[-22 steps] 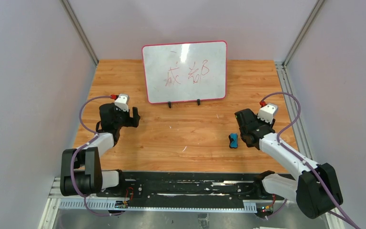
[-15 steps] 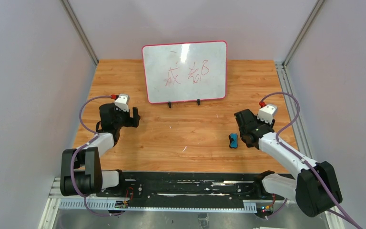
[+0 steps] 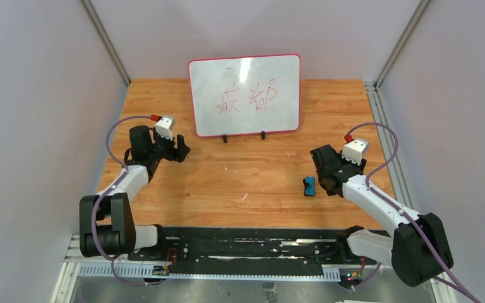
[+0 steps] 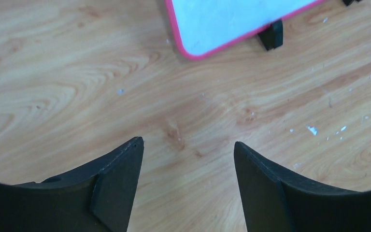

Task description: Erase the whiteboard

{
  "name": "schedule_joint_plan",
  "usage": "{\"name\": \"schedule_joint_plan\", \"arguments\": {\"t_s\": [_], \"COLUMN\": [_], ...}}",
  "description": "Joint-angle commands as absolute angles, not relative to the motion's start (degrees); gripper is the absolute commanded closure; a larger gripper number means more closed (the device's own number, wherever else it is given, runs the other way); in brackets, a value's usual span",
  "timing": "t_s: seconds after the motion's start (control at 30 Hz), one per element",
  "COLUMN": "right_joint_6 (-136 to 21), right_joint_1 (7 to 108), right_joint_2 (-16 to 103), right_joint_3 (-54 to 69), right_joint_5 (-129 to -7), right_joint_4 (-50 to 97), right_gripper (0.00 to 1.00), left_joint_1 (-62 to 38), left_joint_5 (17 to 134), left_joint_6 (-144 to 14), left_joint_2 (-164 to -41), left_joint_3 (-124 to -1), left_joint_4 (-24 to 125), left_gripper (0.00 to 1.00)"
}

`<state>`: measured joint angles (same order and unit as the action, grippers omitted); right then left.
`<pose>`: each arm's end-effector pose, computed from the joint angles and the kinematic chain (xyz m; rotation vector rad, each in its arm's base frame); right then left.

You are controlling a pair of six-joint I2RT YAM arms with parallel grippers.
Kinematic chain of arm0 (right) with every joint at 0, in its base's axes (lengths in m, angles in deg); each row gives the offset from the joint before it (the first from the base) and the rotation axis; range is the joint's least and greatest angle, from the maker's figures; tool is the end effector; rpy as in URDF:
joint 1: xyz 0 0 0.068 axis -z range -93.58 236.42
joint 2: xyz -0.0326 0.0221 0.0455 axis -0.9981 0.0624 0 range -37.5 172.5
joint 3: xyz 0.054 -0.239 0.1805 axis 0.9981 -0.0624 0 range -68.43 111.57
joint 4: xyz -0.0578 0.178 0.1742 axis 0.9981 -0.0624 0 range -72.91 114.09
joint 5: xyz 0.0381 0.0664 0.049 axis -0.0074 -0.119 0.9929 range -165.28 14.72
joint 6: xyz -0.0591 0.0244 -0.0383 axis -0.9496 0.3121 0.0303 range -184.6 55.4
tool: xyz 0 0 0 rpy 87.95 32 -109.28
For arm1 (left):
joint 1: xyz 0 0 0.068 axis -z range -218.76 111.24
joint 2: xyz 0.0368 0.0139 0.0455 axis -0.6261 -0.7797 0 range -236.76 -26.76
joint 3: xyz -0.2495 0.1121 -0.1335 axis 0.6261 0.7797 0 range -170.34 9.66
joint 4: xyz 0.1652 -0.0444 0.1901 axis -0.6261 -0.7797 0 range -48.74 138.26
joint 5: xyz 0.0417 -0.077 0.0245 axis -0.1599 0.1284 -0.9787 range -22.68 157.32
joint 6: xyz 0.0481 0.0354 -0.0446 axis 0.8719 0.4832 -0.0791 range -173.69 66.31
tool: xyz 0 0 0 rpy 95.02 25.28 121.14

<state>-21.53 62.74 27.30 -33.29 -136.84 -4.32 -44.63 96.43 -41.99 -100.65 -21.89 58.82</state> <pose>0.1924 0.0243 0.2276 0.6816 1.9388 -0.6886 0.2658 -0.0034 0.2141 0.3996 2.0283 -0.3510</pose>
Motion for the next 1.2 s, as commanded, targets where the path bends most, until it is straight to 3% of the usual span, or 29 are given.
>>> {"name": "schedule_joint_plan", "arguments": {"t_s": [0.0,0.47,1.17], "right_joint_6": [-19.67,-23.06,-26.30], "right_joint_1": [63.49,63.49,64.08], "right_joint_2": [26.92,25.15,23.59], "right_joint_3": [-32.07,-33.68,-35.08], "right_joint_5": [-139.35,-138.15,-136.34], "right_joint_4": [-5.21,-1.71,1.67], "right_gripper": [0.59,0.59,0.59], "left_joint_1": [-44.59,-48.26,-52.69], "left_joint_5": [98.61,112.13,126.22], "left_joint_6": [-41.62,-41.82,-38.88], "left_joint_2": [-101.30,-109.25,-119.76], "left_joint_3": [-28.09,-50.96,-63.54], "left_joint_4": [53.65,38.16,32.28], "left_gripper": [0.27,0.23,0.23]}}
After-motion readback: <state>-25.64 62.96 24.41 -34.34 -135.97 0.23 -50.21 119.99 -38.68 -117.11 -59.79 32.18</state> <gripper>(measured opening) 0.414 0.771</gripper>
